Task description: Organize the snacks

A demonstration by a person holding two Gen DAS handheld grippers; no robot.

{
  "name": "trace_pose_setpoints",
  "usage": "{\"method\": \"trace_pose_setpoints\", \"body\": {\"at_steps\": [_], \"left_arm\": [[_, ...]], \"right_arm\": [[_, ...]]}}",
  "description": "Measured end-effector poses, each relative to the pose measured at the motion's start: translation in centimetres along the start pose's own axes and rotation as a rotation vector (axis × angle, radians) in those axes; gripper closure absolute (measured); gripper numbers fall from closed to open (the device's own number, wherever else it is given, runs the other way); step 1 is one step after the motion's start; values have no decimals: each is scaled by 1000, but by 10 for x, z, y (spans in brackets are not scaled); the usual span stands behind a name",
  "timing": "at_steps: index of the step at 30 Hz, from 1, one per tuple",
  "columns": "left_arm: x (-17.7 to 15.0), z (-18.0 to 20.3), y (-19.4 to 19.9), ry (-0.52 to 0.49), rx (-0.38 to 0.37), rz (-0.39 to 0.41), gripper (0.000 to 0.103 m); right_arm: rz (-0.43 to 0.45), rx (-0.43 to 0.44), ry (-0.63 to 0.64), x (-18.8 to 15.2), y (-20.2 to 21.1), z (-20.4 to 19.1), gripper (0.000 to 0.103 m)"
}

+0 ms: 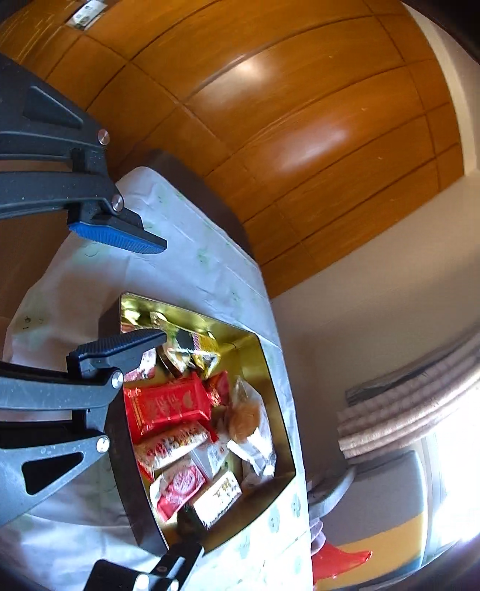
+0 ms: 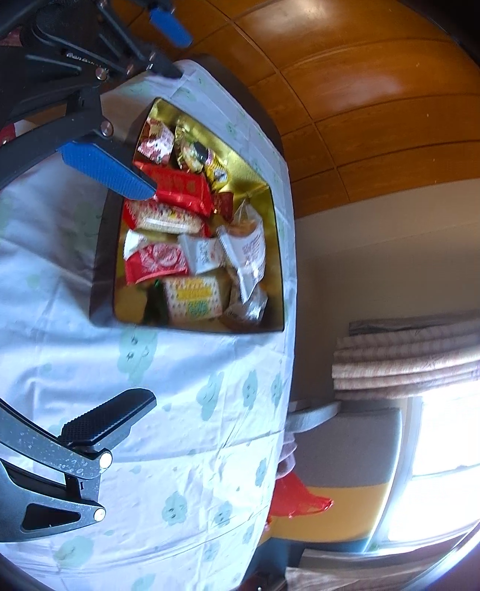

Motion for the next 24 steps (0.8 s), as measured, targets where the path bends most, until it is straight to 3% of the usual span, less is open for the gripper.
{"method": "trace_pose_setpoints", "body": {"at_steps": [10,24], "left_arm": [[2,9,7,-9,-43,-6,60],[-8,6,-5,130,-158,-120,60]], "right_arm": [[-1,-29,-22,-3,6,17,0],[4,-21,-9,-1,7,10,0]]}}
Point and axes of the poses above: each gripper's, at about its wrist camera, not at the fingertips, and y roughly against the way its jaws point, z to its right, x to its top, the point moved 3 cm from there along -y, roughly the way its jaws point, and after that the axes turned 15 degrees about z, right-handed, at the moved point
